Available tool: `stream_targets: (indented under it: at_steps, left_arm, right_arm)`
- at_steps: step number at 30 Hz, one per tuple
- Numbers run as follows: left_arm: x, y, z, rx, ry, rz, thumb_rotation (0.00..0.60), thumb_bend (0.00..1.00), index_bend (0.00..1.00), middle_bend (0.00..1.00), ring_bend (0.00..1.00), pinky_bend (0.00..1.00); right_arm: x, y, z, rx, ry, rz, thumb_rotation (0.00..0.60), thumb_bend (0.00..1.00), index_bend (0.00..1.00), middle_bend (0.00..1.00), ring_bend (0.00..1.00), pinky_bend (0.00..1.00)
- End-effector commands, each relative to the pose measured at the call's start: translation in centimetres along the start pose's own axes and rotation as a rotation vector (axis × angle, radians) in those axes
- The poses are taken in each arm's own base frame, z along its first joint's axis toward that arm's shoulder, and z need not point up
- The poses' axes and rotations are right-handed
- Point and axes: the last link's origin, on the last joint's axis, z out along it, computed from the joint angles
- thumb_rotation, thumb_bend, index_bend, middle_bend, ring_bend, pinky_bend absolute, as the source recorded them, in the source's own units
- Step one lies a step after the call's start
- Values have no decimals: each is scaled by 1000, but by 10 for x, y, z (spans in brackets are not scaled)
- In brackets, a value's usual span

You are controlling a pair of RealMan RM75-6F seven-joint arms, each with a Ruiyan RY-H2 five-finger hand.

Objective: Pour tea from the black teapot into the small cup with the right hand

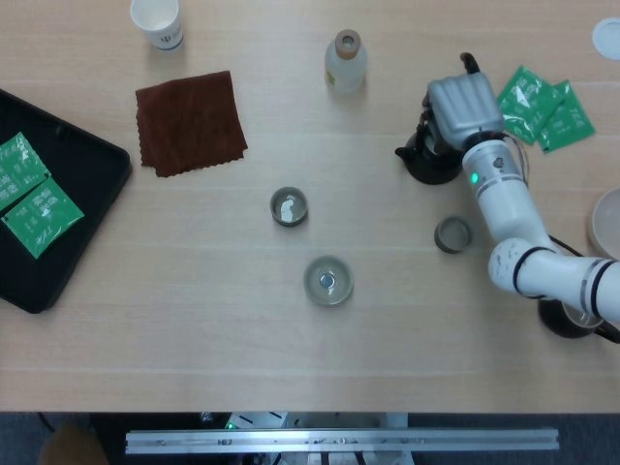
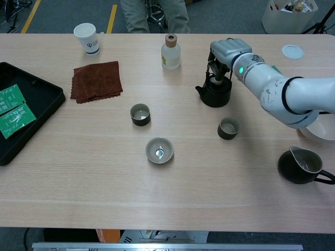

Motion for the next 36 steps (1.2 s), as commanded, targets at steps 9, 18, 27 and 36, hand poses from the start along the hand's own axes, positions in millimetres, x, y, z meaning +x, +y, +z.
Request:
stream_targets:
  at_steps: [9, 18, 27, 36]
  left_arm:
    - [0, 0, 0, 1, 1, -2, 600, 293, 249, 252, 170, 83]
    - [1, -2, 0, 5, 1, -4, 600, 294, 249, 252, 170, 82]
    - [-1, -2, 1, 6, -4, -2, 600, 294, 249, 252, 170, 83]
    - [-2, -1, 2, 5, -12, -2, 600, 294, 250, 252, 170, 83]
  right_arm:
    - [0, 2, -1, -6, -18, 24, 600, 162, 803, 857, 729, 85]
    - [0, 1, -1, -5, -29, 39, 600, 28, 841, 884, 748, 85]
    - [3, 2, -1, -2, -45, 79, 600, 0, 851, 887, 750, 85]
    - [7, 3, -2, 0, -38, 72, 600, 0, 852, 888, 748, 85]
